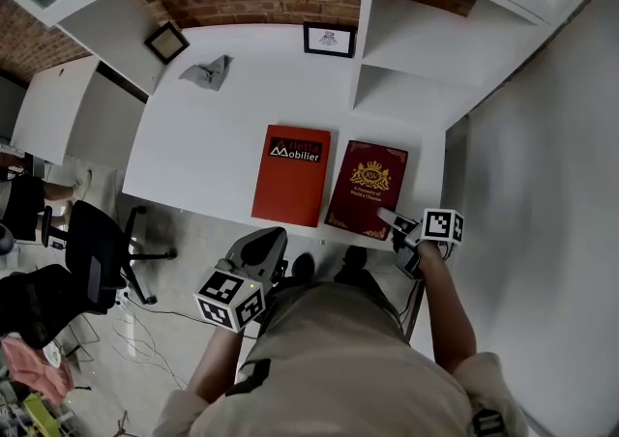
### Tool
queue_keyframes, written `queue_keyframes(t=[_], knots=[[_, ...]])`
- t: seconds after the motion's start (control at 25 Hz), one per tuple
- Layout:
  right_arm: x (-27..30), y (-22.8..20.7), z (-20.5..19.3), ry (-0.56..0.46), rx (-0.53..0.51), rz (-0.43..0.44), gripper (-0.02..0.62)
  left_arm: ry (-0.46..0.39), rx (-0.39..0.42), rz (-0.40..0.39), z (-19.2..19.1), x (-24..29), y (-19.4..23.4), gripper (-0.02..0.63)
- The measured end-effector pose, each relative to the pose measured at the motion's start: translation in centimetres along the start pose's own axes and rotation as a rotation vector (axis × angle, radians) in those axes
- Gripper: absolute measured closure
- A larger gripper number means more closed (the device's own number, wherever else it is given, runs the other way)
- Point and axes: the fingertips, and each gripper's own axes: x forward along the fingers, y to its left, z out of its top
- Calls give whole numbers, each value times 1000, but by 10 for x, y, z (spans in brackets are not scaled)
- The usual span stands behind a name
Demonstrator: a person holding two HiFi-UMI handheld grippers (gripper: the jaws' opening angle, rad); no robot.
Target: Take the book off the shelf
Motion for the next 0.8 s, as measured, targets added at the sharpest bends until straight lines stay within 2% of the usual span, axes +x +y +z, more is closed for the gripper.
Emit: queue_keyframes(t=[0.16, 0.28, 0.32, 0.36, 0.48, 0.56, 0.8], knots=[[-2, -10, 3, 2, -64, -101, 385, -21, -18, 7, -3, -10, 9, 603], [-2, -20, 6, 5, -147, -227, 380, -32, -32, 6, -7, -17, 16, 603], [-2, -22, 5, 13, -179, -264, 380, -35, -37, 6, -8, -20, 18, 601], [-2, -23, 4, 21, -226, -301, 429, -39, -41, 5, -8, -23, 20, 603], [0, -21, 7, 40, -368, -395, 434, -49, -50, 6, -11, -28, 28, 601], [2, -21, 8, 46, -409, -421, 430, -52, -54, 7, -14, -31, 33, 601], [3, -21, 8, 8, -408, -430, 422, -64, -52, -5, -13, -38, 43, 603]])
